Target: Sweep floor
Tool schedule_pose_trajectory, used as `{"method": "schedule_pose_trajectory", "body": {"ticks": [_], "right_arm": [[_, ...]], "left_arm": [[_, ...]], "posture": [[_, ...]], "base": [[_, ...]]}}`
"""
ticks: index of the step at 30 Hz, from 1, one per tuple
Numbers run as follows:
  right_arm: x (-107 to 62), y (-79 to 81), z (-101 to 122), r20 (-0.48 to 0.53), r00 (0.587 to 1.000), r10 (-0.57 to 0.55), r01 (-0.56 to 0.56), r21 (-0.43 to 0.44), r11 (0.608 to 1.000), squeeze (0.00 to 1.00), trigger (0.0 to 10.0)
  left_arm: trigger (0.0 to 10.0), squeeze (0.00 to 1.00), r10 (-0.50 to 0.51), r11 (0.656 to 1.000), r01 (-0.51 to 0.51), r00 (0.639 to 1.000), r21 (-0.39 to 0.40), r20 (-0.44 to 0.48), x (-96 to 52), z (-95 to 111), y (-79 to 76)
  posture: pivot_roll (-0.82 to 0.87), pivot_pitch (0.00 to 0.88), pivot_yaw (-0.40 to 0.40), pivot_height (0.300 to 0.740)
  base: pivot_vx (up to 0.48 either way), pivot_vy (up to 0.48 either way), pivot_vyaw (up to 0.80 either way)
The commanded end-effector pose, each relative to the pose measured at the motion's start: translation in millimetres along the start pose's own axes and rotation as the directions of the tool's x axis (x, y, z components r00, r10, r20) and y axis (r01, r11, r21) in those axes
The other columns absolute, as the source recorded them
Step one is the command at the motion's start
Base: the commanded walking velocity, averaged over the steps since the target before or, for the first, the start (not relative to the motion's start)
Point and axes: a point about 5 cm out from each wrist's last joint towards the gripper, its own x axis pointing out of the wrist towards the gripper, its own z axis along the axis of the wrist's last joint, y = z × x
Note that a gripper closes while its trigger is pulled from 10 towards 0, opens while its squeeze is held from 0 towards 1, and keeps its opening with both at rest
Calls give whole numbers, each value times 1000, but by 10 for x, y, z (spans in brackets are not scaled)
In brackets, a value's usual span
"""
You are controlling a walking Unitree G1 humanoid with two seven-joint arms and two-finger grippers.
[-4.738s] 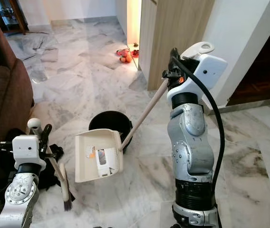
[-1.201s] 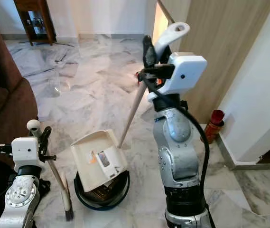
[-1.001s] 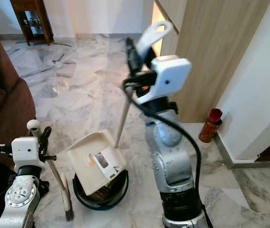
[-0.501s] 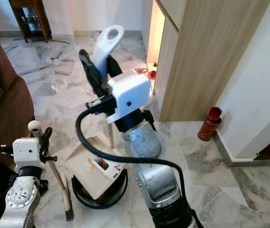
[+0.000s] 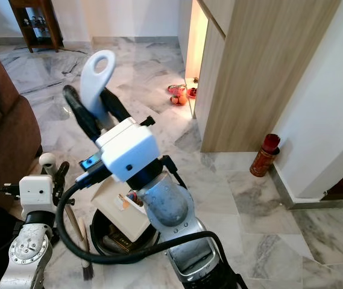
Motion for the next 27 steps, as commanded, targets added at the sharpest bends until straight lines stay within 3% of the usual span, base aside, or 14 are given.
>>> {"method": "schedule_pose_trajectory", "body": {"ticks": [1, 12, 27], "right_arm": [[29, 55, 193, 110, 994, 29, -25, -38, 999, 0, 10000], [9, 283, 259, 156, 980, 123, -104, -121, 987, 0, 10000], [-1, 315, 300, 188, 971, 145, -112, -178, 978, 0, 10000]], "left_arm": [[10000, 0, -5, 999, 3, 997, 33, 72, 16, 132, 11], [10000, 0, -12, 999, 9, 997, 37, 79, 31, 138, -4], [10000, 0, -10, 999, 7, 997, 38, 79, 34, 133, -4]], "posture": [[190, 69, -23, 740], [189, 66, -26, 740], [188, 64, -32, 740]], "base": [[0, 0, 0], [0, 0, 0], [0, 0, 0]]}}
